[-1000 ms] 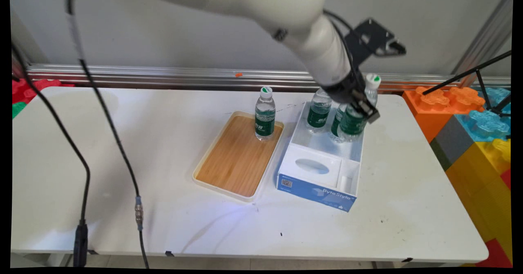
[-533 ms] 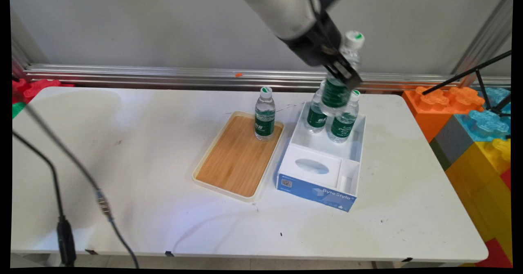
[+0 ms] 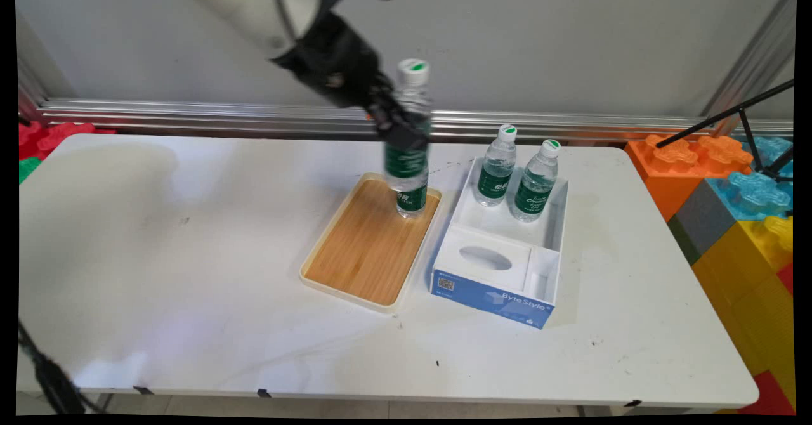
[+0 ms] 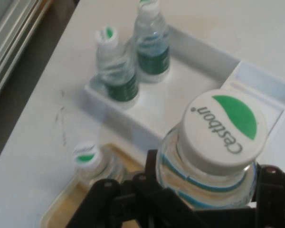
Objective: Place the picked object on the tray
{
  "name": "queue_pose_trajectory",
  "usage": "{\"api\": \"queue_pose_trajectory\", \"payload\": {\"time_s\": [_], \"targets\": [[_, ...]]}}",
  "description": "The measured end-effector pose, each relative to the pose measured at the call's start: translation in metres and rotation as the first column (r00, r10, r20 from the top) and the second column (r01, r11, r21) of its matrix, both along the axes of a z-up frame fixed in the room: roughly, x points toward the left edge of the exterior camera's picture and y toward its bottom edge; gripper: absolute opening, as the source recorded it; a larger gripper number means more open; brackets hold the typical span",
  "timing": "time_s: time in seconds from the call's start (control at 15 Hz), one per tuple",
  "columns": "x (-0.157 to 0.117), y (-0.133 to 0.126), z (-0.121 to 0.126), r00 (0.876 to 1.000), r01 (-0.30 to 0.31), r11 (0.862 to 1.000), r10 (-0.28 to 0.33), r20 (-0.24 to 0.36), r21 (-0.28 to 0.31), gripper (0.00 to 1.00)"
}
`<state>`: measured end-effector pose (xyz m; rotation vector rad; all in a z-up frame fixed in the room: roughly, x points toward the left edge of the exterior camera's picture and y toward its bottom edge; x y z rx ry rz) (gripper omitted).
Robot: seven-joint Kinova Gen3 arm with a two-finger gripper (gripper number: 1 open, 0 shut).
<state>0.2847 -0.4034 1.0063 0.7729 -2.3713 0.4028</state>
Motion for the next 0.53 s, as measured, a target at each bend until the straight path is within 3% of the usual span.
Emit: {"api": "queue_pose_trajectory", "payload": {"time_s": [0.27, 0.53], "targets": [[0.047, -0.005, -0.016, 1.0, -0.01, 1.0, 0.01, 0.01, 0.001, 0.0], [0.097, -0.022, -0.045, 0.999, -0.032, 0.999, 0.032, -0.018, 0.001, 0.0]]}}
